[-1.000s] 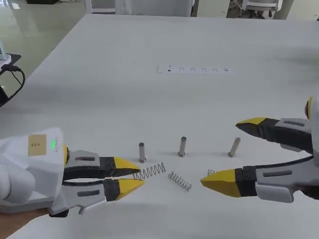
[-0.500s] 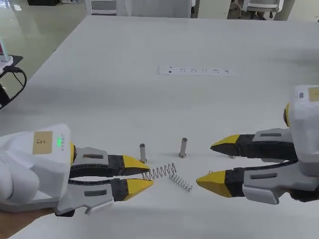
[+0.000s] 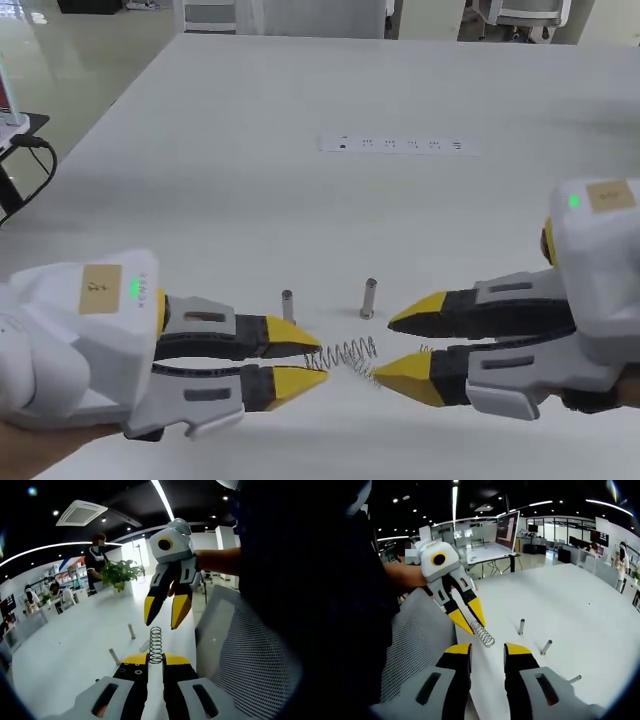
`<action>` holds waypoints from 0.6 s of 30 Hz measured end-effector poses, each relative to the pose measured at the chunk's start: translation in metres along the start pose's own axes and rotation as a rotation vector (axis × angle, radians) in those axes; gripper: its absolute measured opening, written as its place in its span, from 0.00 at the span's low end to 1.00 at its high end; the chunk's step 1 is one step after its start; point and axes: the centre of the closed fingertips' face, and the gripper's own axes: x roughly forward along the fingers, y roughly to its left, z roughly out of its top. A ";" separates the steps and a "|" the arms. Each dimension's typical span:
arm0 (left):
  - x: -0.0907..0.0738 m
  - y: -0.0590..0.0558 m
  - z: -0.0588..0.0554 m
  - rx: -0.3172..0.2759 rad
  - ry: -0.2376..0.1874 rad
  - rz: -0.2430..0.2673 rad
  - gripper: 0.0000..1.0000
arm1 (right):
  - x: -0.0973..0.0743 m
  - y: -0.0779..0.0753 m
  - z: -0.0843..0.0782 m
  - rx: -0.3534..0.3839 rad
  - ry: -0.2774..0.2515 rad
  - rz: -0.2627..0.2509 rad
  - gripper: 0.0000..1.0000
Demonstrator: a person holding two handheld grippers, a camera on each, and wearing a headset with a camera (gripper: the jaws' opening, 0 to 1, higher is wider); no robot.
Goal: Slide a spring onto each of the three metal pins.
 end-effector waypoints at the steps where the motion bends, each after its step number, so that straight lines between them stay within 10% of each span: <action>1: 0.000 -0.001 0.001 0.004 -0.001 -0.002 0.02 | 0.000 0.001 0.001 0.003 -0.004 0.008 0.22; 18: 0.000 -0.011 0.031 0.044 -0.078 -0.037 0.02 | -0.006 0.014 0.014 0.081 -0.079 0.113 0.15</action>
